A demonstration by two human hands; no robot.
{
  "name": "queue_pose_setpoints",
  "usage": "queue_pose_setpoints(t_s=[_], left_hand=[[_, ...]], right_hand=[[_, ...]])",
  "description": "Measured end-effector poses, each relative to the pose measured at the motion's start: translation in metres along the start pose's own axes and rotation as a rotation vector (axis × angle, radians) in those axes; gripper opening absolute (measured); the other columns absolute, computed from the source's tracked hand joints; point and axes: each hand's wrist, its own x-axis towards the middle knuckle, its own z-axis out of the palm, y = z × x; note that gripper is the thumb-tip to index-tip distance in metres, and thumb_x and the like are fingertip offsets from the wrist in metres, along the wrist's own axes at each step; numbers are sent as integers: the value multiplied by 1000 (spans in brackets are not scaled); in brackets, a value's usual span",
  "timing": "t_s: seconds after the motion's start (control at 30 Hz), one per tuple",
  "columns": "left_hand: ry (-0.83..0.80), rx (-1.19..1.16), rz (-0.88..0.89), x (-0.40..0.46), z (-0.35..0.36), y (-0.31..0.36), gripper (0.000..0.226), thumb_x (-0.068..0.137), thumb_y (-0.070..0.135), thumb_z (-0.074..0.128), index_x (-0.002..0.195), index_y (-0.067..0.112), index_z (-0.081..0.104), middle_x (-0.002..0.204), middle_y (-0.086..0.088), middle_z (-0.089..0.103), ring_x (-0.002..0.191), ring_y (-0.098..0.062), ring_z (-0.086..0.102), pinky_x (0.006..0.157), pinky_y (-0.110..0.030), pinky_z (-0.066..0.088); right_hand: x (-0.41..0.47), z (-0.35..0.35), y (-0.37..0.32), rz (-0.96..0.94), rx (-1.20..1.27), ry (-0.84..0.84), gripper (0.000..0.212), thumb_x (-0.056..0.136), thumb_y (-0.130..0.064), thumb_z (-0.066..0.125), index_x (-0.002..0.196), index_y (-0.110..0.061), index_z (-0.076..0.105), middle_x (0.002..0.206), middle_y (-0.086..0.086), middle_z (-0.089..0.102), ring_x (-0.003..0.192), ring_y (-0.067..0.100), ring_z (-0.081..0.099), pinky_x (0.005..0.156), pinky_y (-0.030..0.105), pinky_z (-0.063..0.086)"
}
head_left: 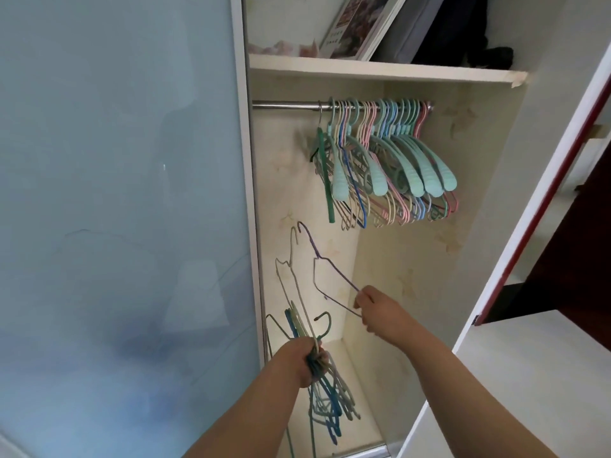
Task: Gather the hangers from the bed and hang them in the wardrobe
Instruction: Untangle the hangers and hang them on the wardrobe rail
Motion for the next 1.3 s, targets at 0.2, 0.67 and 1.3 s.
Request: queue_pose_setpoints(t_s=[0.2, 0.67, 1.3], left_hand=[[55, -50, 61, 6, 7, 32, 30, 94, -4, 36, 67, 7, 43, 40, -5, 35, 26, -14, 32, 33, -16, 38], [37, -121, 128, -1, 17, 91, 28, 96, 1, 38, 69, 6, 44, 39, -5, 41, 22, -14, 37, 37, -19, 45], [-71, -74, 171, -1, 31, 77, 29, 87, 29, 70, 77, 5, 56, 73, -7, 53, 62, -14, 54, 42, -23, 51]], right_hand=[[16, 3, -78, -134, 381, 111, 25, 98, -22, 32, 84, -16, 51, 72, 3, 52, 65, 20, 51, 59, 27, 43], [119, -66, -179, 6, 277, 128, 19, 101, -18, 33, 102, -10, 50, 70, 9, 53, 50, 24, 55, 58, 34, 52], [91, 12, -68, -146, -162, -90, 26, 85, -23, 59, 69, -3, 64, 75, 11, 67, 78, 30, 61, 68, 35, 47]])
